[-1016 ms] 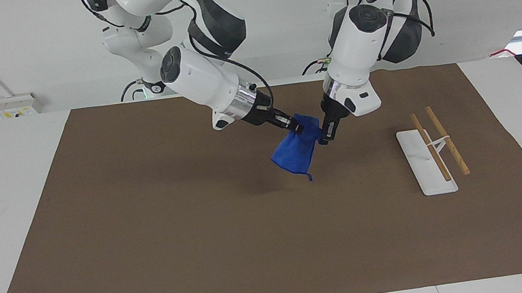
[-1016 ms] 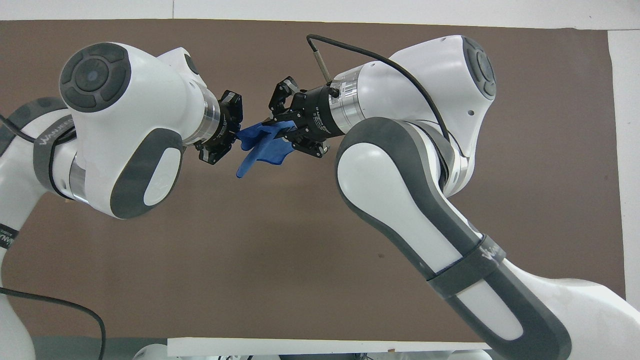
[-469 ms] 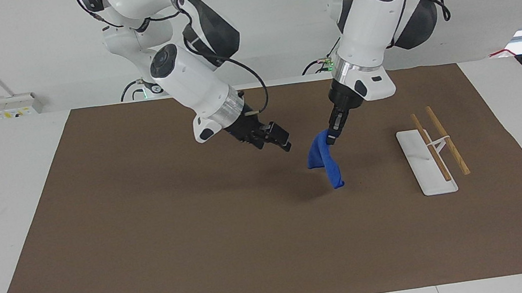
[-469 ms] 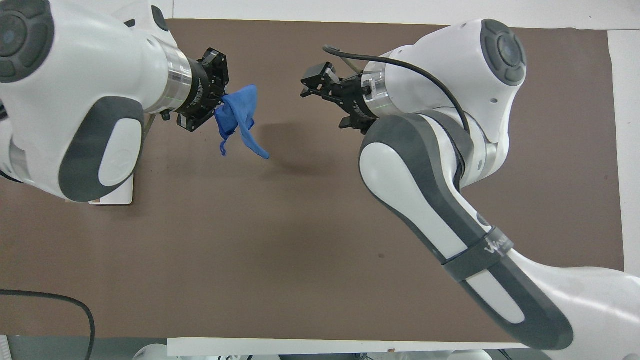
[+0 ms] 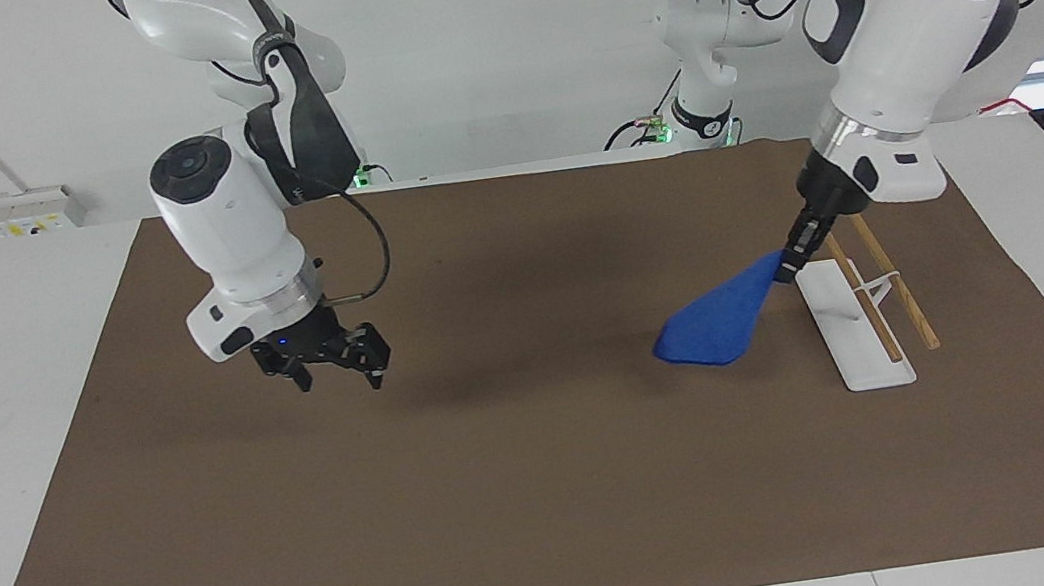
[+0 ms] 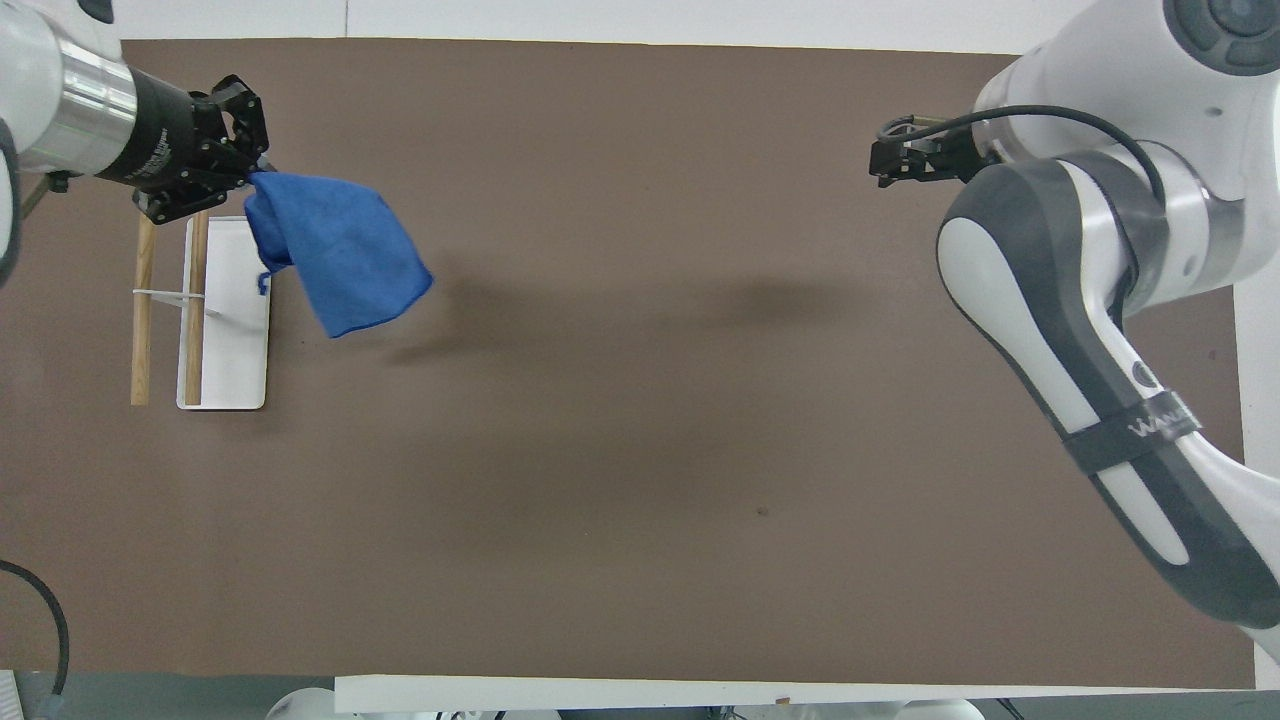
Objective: Right arm passes towel to left arm to hang
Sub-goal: 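Carry the towel with the left gripper while the right gripper withdraws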
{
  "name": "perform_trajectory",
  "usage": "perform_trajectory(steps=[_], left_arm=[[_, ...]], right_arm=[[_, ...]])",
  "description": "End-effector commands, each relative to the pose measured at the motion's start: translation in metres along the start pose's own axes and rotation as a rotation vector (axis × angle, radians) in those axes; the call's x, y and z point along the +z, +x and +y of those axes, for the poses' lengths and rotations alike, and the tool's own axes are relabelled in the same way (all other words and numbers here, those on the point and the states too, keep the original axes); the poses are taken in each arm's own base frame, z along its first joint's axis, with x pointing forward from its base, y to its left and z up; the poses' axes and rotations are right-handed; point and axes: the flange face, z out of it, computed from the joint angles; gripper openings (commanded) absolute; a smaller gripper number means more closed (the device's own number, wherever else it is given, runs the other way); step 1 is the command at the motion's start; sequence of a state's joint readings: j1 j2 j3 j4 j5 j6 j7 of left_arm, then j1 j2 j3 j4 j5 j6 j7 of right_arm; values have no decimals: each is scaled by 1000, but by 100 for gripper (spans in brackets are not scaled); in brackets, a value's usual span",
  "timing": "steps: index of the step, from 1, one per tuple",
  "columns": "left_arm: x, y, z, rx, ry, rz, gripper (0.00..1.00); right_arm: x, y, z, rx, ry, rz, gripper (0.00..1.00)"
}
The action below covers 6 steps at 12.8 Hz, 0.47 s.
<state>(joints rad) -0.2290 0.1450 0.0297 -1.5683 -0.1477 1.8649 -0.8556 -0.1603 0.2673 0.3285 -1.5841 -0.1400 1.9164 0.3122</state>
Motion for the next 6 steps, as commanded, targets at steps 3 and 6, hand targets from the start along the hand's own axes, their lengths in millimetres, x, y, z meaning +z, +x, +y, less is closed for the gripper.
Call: perform_trajectory(steps=[3, 6], left_arm=[[-5, 56, -61, 81, -11, 41, 0], [9, 87, -112, 78, -15, 89, 0]], right_arm=[[-134, -46, 74, 10, -116, -41, 100], [-171, -60, 125, -26, -131, -109, 100]])
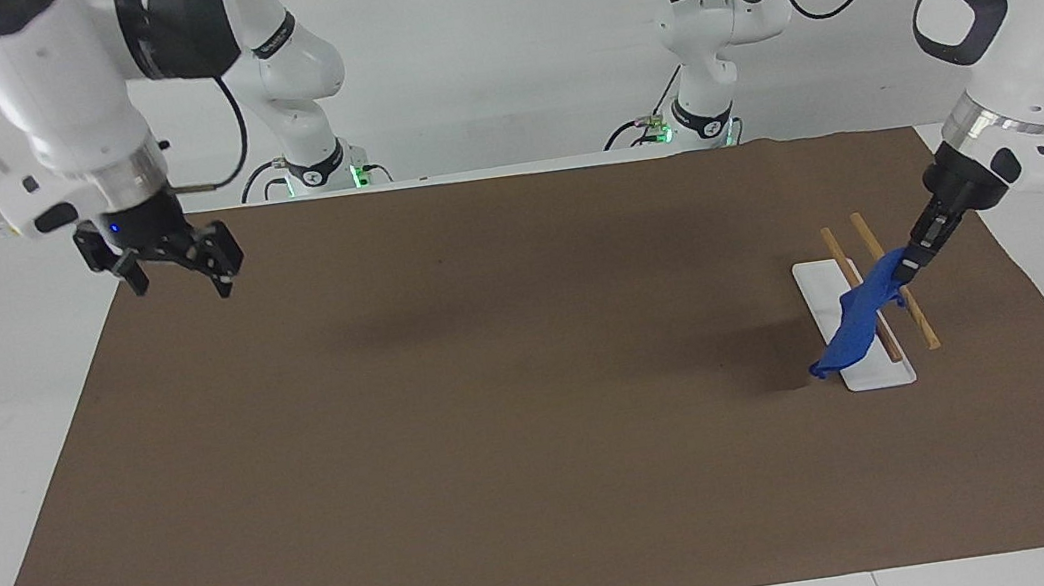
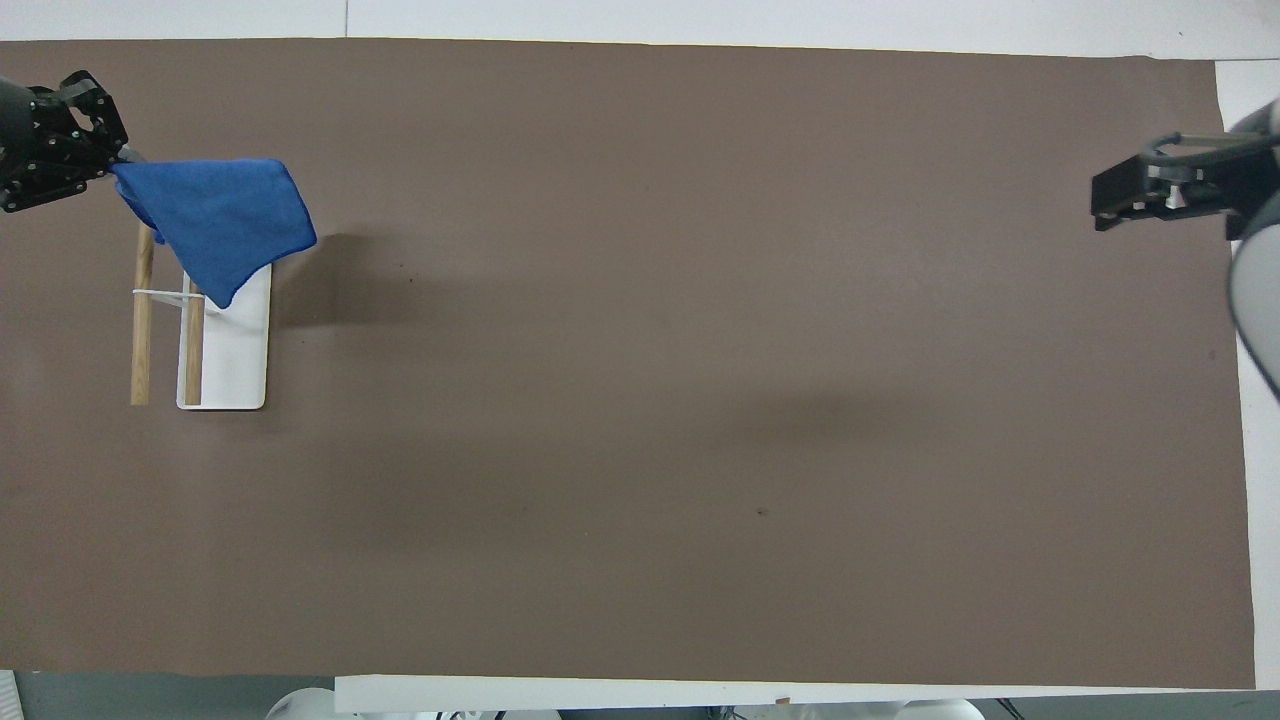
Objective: Right arm passes towel to left arm to hang
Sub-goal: 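Carry the towel with the left gripper while the right gripper withdraws, then drape the towel over the rack crossbar and open the left gripper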
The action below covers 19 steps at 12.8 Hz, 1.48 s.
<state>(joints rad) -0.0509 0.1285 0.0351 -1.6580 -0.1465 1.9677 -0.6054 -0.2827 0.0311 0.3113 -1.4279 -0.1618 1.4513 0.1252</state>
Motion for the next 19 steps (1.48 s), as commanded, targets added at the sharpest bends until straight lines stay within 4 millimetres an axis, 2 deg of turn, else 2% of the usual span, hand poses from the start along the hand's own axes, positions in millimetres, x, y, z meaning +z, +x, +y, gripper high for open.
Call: perform_trajectory(steps=[1, 3, 5, 7, 10, 12, 13, 15, 16, 17, 19], left_arm=[[2, 12, -42, 8, 17, 51, 0], [-2, 32, -70, 21, 66, 111, 0], [-5, 47, -95, 47, 75, 123, 0], [-9, 56, -110, 73, 79, 135, 0], [-11, 62, -111, 106, 102, 183, 0], [-2, 57, -109, 111, 106, 168, 0], [10, 49, -105, 115, 113, 145, 0], [23, 32, -99, 133, 123, 112, 0], [25, 28, -100, 132, 125, 106, 0], [27, 24, -103, 139, 130, 96, 0], [39, 9, -126, 146, 148, 64, 0]], right_arm=[[17, 5, 36, -24, -6, -41, 100], [17, 6, 49, -69, -2, -33, 100], [14, 3, 33, -101, 3, -29, 100], [22, -9, 33, -105, 0, -59, 100], [24, -18, 46, -85, 74, -67, 100], [29, -23, 51, -83, 82, -106, 100], [30, -27, 54, -86, 84, -132, 100], [32, -28, 63, -74, 107, -141, 100], [31, -28, 56, -85, 107, -142, 100], [32, -28, 56, -85, 106, -145, 100], [33, -28, 56, -90, 109, -146, 100]])
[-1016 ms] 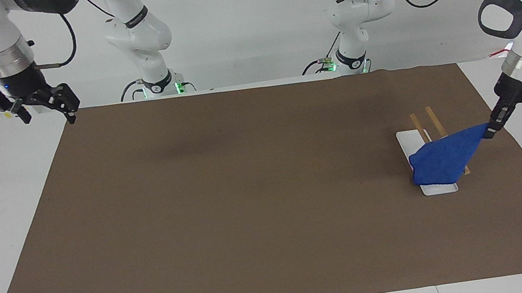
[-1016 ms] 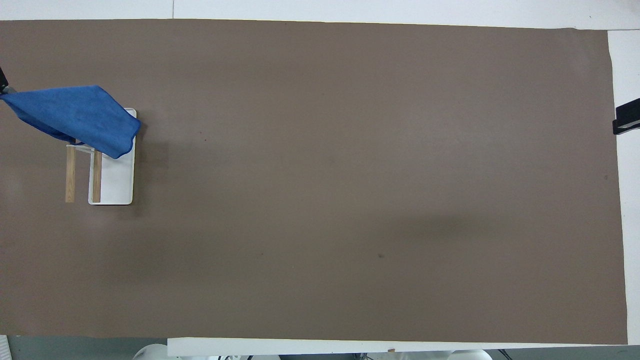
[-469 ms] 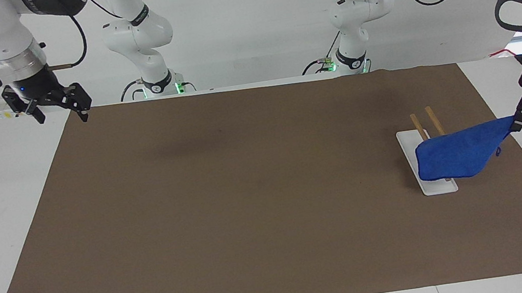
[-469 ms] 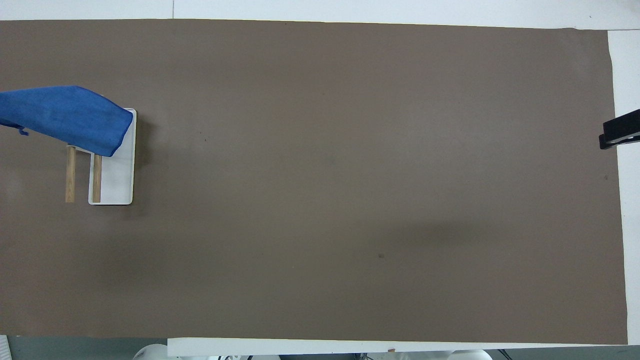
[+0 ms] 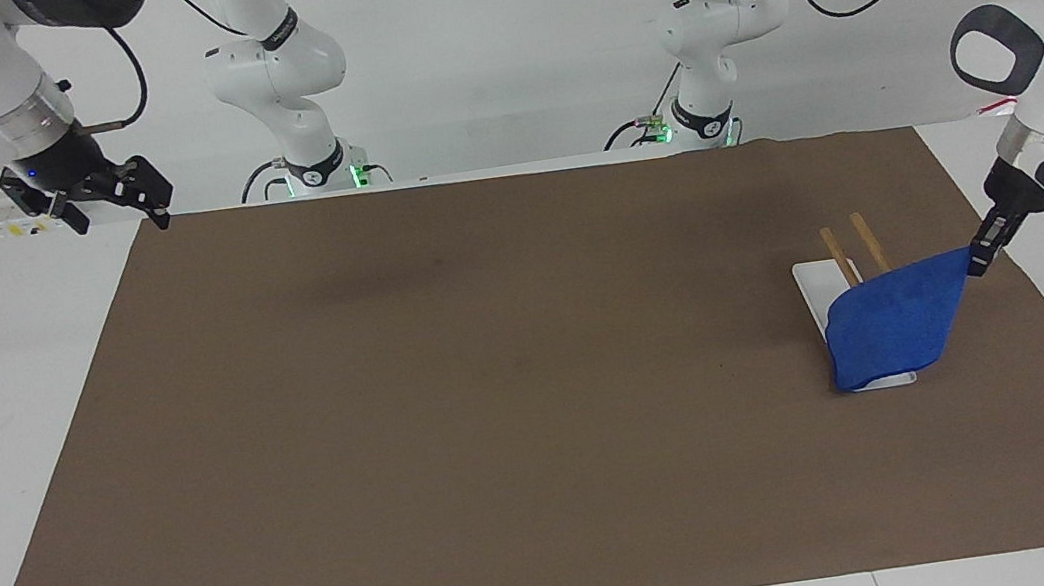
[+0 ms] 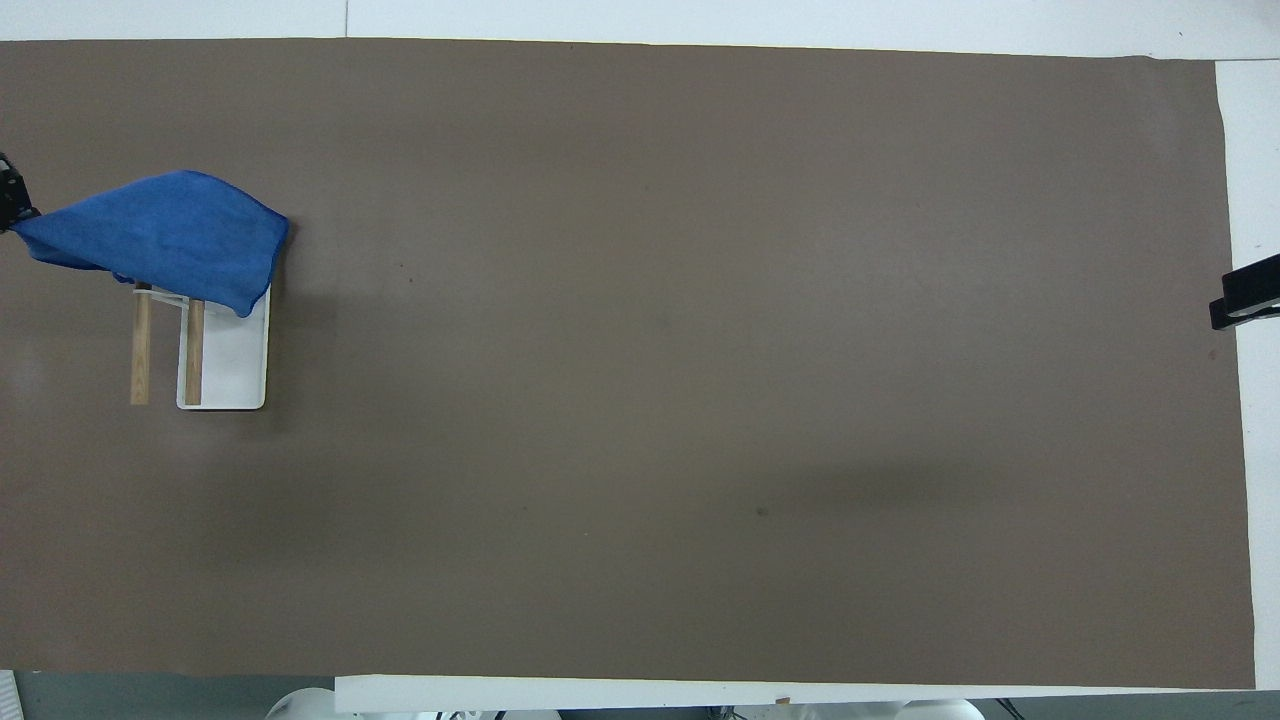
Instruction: Right arm passes towel to left arm to hang
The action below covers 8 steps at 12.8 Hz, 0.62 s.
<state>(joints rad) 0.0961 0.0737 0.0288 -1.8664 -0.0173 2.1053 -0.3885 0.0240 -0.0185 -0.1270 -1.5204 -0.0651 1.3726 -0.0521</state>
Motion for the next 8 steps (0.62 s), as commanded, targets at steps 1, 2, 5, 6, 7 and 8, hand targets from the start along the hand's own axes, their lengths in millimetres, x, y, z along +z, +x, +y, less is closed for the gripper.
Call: perform_trajectory(steps=[1, 2, 5, 6, 7, 8], left_arm=[[9, -31, -28, 56, 21, -1, 0], [12, -32, -43, 52, 27, -8, 7], [9, -28, -45, 33, 23, 3, 100], [0, -21, -41, 35, 16, 23, 100], [-8, -18, -38, 39, 14, 29, 100], [-14, -18, -36, 42, 8, 35, 100]], right_arm=[[2, -6, 0, -25, 18, -6, 100], [2, -6, 0, -27, 18, -9, 100], [3, -8, -5, -41, 54, -21, 100], [3, -7, -5, -38, 81, -18, 100], [2, -8, -6, -40, 82, -16, 100], [2, -8, -6, -40, 81, -18, 100]])
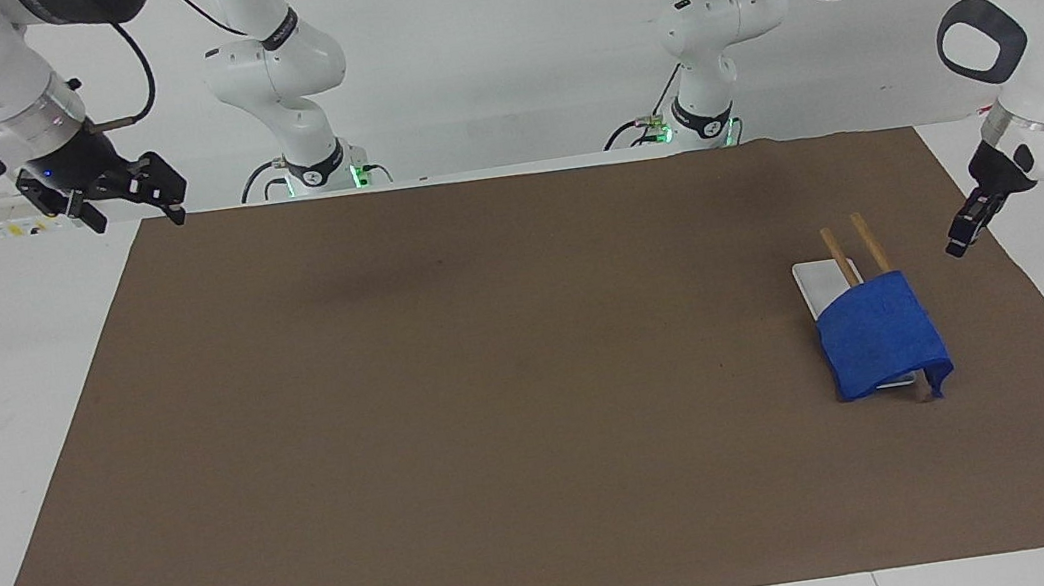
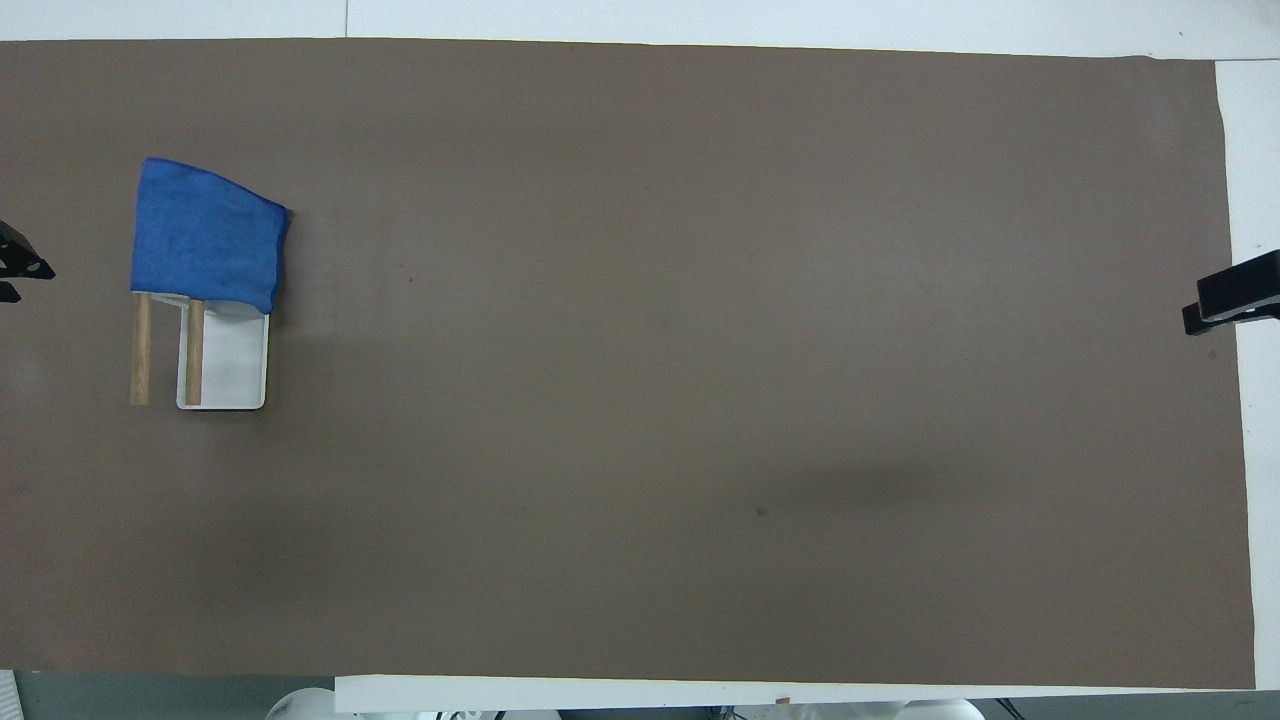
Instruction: Right arm passes towel to left arm to hang
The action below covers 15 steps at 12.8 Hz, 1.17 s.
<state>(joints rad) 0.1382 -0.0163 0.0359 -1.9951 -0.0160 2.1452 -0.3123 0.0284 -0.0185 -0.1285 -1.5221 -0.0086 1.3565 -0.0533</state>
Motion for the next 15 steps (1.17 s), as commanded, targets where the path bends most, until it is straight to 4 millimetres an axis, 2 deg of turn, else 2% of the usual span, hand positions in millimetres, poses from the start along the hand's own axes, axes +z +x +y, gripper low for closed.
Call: perform_trajectory(steps=[1, 2, 3, 5, 6, 7, 8, 9, 11, 13, 15], left_arm=[[-24, 2, 7, 23, 3, 23, 100], [-40, 7, 14, 36, 9, 4, 100], [-47, 12, 24, 56, 23, -35, 100], [-72, 18, 48, 100, 30, -91, 100], [-74, 17, 56, 133, 34, -116, 100], [-85, 13, 74, 205, 34, -124, 99], [-87, 10, 92, 274, 46, -157, 99], [-98, 11, 101, 336, 54, -182, 99], [-108, 8, 113, 442, 62, -234, 99], [-108, 1, 121, 472, 69, -248, 99], [-109, 1, 122, 478, 64, -246, 99]], right_arm=[[0, -7, 4, -21, 25, -3, 100], [0, -7, 8, -14, 26, -2, 100], [0, -8, 14, -3, 28, -1, 100], [2, -9, 13, 1, 4, -19, 100], [1, -10, 16, 7, -18, -17, 100], [1, -9, 18, 9, -26, -15, 100], [1, -9, 19, 11, -35, -16, 100], [-1, -10, 20, 13, -44, -12, 100], [-1, -10, 18, 11, -61, -13, 100], [-2, -9, 16, 6, -63, -6, 100], [-2, -9, 17, 9, -61, -6, 100]])
